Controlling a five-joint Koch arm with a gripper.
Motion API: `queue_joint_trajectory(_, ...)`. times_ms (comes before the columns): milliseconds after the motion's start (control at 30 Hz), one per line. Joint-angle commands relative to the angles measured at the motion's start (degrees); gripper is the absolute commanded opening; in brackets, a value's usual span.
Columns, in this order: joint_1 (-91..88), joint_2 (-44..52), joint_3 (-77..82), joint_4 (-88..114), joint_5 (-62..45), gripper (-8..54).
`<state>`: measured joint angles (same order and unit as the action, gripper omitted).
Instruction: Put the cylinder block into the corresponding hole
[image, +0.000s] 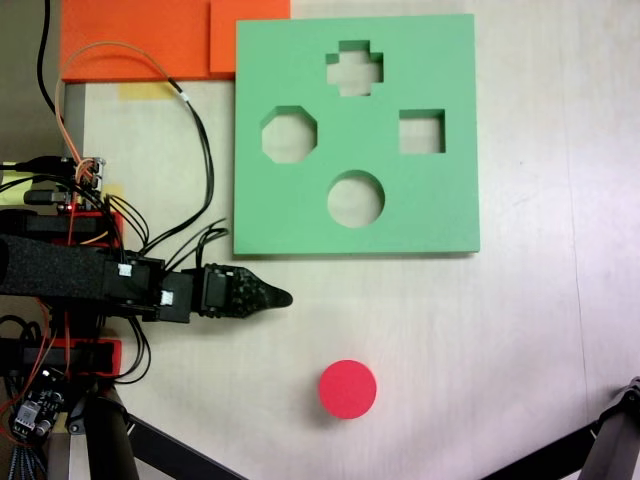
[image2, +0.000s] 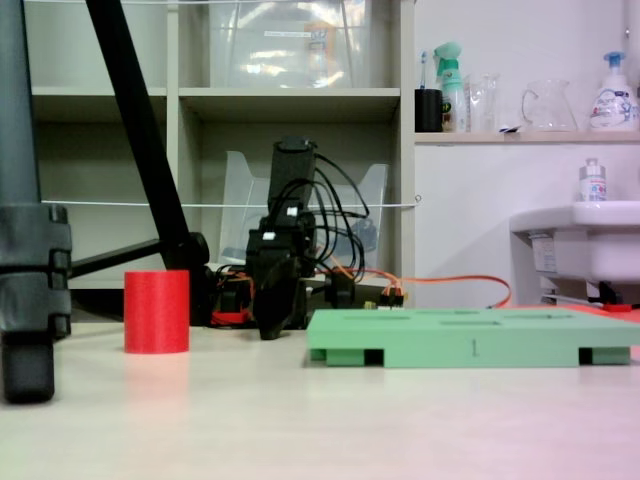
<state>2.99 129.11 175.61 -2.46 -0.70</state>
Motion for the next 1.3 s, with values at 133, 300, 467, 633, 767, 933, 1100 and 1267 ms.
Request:
queue_joint_trajectory(133,-3.16,3.78,3.87,0.44,-0.35,34.6)
queue_joint_trajectory(300,-0.7,3.78,3.87,0.44,0.88,34.6)
queue_joint_trajectory(467,6.24,3.87,4.13,-5.45,19.95,34.5)
queue_joint_trajectory(633,16.35,3.87,-3.96,-5.8,43.86,31.0)
queue_joint_trajectory(767,19.6,3.87,-26.89,29.18,62.84,30.2)
queue_joint_trajectory(933,18.54,3.87,-48.16,53.7,72.42,28.0)
queue_joint_trajectory(1100,12.92,3.78,-55.99,56.25,74.36,28.1)
queue_joint_trajectory(1267,14.24,-1.85,-58.8,49.39,73.92,28.4)
